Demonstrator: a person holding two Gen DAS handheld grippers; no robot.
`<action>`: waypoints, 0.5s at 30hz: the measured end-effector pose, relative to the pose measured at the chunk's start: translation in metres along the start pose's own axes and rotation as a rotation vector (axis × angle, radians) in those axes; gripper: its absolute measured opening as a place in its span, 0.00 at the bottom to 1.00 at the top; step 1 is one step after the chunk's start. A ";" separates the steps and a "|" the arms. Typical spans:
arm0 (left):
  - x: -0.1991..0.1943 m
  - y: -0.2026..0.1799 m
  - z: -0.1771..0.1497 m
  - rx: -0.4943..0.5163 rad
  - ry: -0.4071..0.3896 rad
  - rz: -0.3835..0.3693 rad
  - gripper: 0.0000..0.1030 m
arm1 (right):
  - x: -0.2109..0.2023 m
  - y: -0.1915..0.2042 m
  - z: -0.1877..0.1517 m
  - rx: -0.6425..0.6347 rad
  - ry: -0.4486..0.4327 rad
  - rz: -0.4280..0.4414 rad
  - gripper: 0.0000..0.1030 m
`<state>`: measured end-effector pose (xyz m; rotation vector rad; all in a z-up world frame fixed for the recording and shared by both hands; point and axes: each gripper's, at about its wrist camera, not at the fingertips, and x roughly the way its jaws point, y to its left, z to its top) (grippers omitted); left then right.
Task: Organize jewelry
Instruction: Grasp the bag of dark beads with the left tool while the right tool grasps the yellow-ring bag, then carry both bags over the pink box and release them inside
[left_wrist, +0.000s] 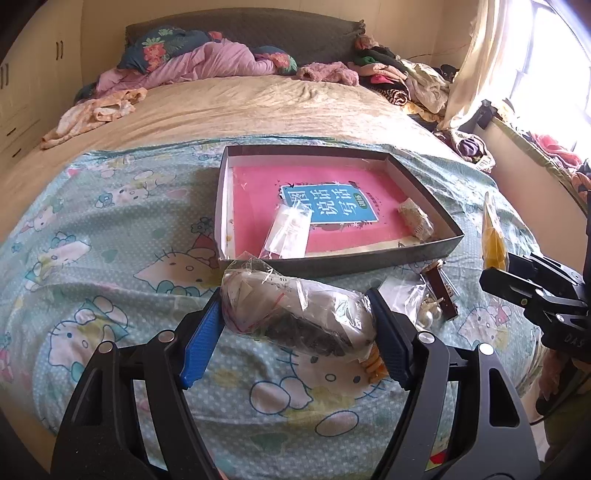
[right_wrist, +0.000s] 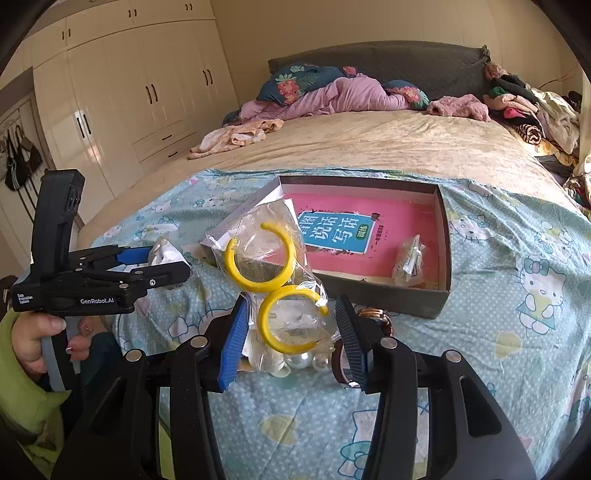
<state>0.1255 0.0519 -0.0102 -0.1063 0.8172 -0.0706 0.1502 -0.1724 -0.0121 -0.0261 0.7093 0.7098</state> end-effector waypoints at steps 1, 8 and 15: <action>0.000 0.000 0.002 -0.001 -0.003 -0.001 0.65 | 0.000 -0.001 0.002 -0.001 -0.005 -0.001 0.44; 0.001 0.003 0.015 -0.005 -0.020 -0.007 0.65 | 0.004 -0.004 0.015 -0.009 -0.024 -0.011 0.44; 0.010 0.005 0.023 -0.013 -0.014 -0.006 0.65 | 0.011 -0.013 0.024 0.006 -0.035 -0.018 0.44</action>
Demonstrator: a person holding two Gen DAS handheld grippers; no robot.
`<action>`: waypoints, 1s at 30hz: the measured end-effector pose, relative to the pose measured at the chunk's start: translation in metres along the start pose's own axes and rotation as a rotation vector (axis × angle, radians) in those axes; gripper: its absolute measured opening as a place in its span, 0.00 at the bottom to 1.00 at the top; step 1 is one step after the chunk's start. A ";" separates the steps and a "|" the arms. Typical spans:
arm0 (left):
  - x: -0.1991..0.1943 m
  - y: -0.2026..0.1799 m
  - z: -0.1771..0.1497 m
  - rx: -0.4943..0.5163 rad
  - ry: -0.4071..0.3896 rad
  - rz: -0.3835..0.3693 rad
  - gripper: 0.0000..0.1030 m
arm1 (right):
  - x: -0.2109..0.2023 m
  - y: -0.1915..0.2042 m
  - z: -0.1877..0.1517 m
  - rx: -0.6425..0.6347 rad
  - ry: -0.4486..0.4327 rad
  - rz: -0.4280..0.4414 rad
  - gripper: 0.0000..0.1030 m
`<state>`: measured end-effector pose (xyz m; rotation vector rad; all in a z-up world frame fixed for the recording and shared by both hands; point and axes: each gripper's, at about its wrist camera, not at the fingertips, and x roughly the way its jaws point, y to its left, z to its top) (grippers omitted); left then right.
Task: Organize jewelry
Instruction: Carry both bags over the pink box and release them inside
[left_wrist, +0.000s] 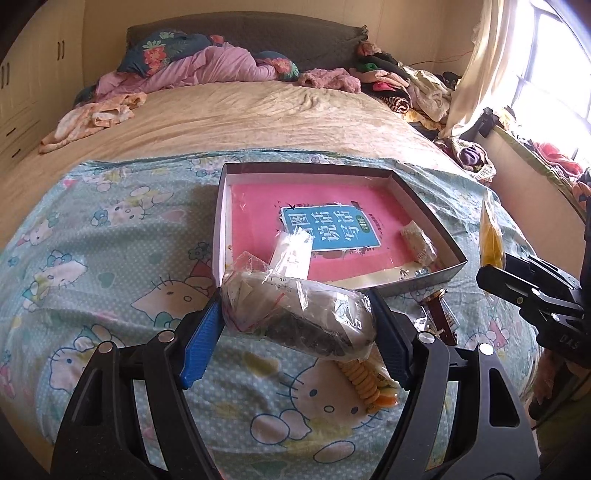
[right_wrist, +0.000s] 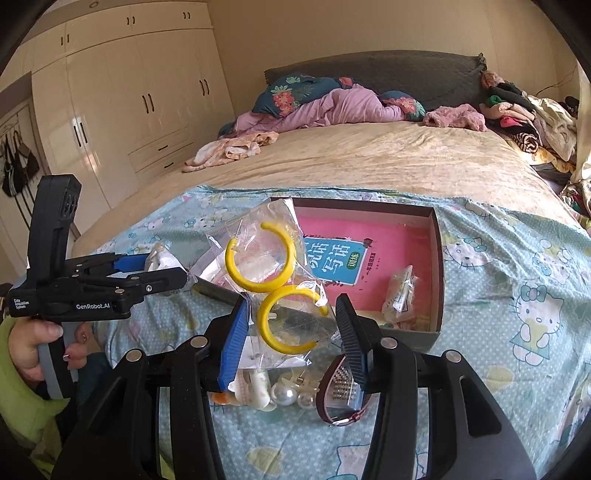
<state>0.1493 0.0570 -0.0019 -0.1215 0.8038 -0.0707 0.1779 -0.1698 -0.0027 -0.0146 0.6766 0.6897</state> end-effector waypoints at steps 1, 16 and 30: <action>0.001 0.000 0.001 -0.001 0.001 0.000 0.65 | 0.001 -0.001 0.001 0.002 -0.001 -0.002 0.44; 0.032 -0.004 0.025 -0.003 0.036 -0.001 0.65 | 0.023 -0.028 0.016 0.043 0.003 -0.012 0.44; 0.067 -0.008 0.033 -0.002 0.089 -0.003 0.65 | 0.048 -0.054 0.022 0.073 0.033 -0.045 0.44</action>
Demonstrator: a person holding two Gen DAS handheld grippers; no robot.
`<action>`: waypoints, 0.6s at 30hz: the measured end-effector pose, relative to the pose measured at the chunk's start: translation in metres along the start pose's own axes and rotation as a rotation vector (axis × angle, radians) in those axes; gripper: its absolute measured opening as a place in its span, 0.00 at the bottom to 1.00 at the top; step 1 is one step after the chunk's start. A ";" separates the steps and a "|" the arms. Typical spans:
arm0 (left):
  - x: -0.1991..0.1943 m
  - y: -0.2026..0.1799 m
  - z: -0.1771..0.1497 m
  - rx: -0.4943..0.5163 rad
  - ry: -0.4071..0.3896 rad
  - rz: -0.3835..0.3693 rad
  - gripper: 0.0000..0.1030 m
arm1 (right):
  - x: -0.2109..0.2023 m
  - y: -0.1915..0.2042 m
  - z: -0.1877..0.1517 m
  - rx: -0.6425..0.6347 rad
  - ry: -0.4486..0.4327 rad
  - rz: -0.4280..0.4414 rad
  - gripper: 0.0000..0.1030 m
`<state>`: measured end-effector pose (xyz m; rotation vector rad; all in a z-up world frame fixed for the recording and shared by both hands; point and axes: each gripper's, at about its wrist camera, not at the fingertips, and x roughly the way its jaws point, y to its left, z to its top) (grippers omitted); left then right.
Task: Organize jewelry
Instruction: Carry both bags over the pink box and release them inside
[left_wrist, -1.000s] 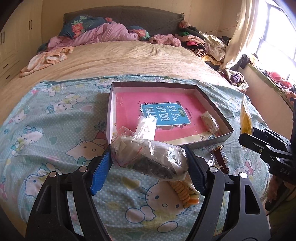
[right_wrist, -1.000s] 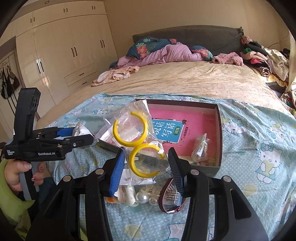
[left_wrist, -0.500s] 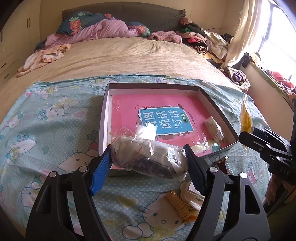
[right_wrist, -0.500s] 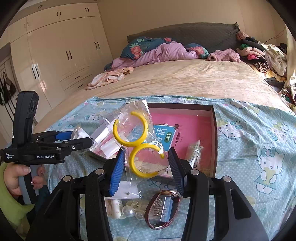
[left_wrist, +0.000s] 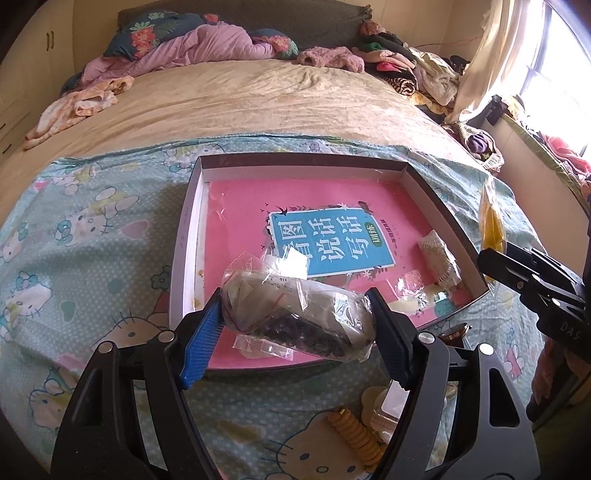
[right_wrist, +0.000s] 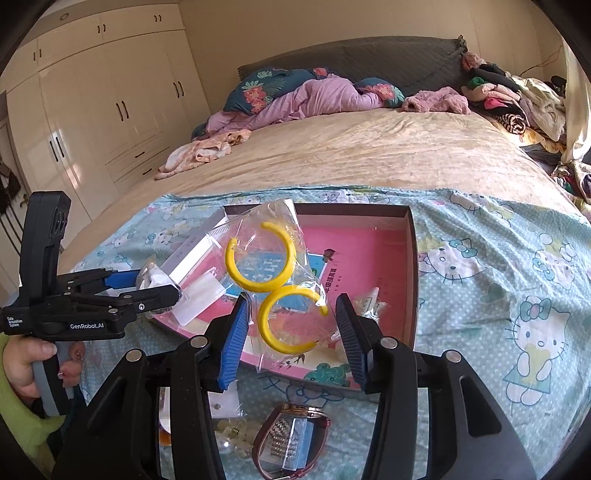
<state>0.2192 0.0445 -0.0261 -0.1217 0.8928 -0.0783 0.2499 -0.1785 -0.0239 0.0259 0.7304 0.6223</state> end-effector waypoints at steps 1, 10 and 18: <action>0.002 0.000 0.001 0.000 0.005 0.000 0.65 | 0.003 -0.001 0.000 0.002 0.004 -0.003 0.44; 0.018 -0.007 0.004 0.013 0.028 -0.006 0.65 | 0.022 -0.009 -0.004 0.018 0.049 -0.009 0.44; 0.026 -0.007 0.002 0.021 0.045 0.004 0.66 | 0.033 -0.012 -0.009 0.024 0.082 -0.015 0.44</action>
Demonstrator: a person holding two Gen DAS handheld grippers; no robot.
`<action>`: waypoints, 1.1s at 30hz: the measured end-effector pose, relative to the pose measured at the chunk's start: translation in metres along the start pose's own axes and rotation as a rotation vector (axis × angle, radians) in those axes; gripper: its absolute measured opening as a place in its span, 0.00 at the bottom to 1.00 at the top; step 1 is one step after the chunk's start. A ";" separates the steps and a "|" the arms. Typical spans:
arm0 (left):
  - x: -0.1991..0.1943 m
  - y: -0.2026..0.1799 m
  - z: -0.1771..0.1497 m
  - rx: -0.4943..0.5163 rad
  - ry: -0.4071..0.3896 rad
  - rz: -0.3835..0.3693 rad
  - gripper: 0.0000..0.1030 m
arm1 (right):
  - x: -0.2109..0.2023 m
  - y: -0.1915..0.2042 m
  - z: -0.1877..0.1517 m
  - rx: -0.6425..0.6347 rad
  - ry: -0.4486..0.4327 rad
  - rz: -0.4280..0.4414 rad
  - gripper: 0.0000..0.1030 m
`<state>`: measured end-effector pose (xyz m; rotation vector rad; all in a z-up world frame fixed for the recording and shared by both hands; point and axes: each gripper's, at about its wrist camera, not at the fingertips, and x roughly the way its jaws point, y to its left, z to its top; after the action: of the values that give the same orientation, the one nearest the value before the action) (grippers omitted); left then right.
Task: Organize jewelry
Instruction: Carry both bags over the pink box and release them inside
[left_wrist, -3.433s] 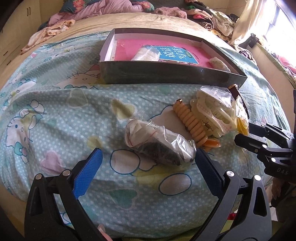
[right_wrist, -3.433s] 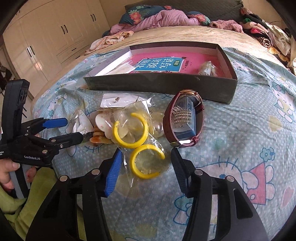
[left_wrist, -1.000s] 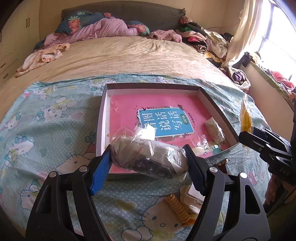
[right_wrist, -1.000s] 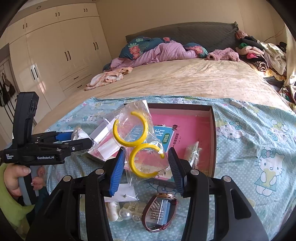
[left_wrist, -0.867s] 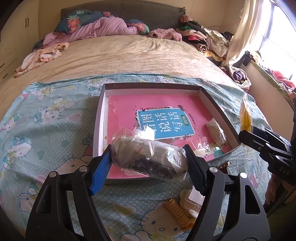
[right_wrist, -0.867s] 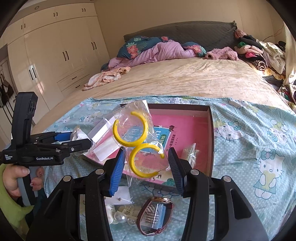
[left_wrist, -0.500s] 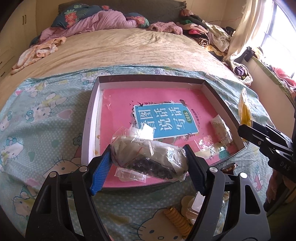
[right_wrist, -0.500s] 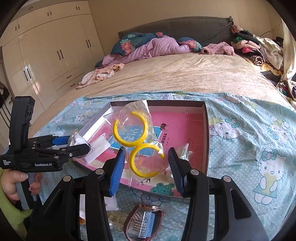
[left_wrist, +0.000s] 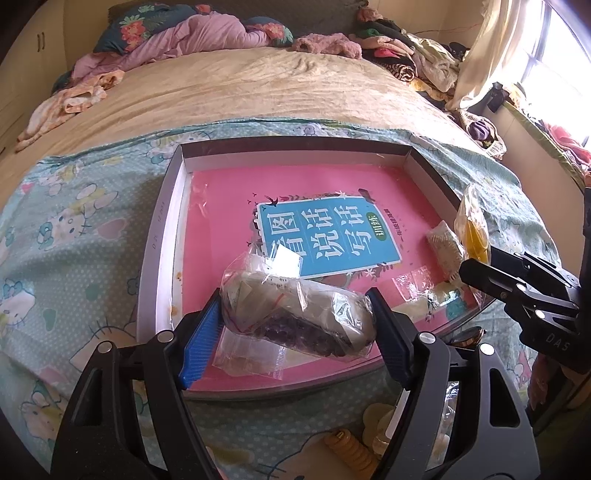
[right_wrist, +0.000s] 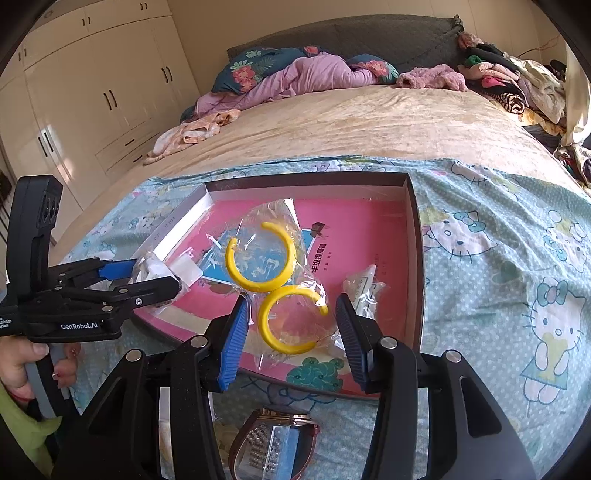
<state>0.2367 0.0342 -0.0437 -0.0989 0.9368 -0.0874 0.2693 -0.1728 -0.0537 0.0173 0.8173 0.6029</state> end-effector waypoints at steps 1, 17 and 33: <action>0.001 0.000 0.000 -0.001 0.003 0.001 0.66 | 0.001 0.000 0.000 0.000 0.004 0.000 0.44; -0.015 0.006 0.000 -0.011 -0.025 0.015 0.76 | 0.008 0.004 -0.002 0.010 0.030 -0.012 0.52; -0.046 0.004 -0.005 -0.032 -0.073 0.005 0.83 | -0.038 0.009 -0.006 0.030 -0.056 -0.013 0.78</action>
<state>0.2054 0.0433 -0.0106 -0.1290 0.8655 -0.0636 0.2408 -0.1858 -0.0295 0.0559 0.7710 0.5753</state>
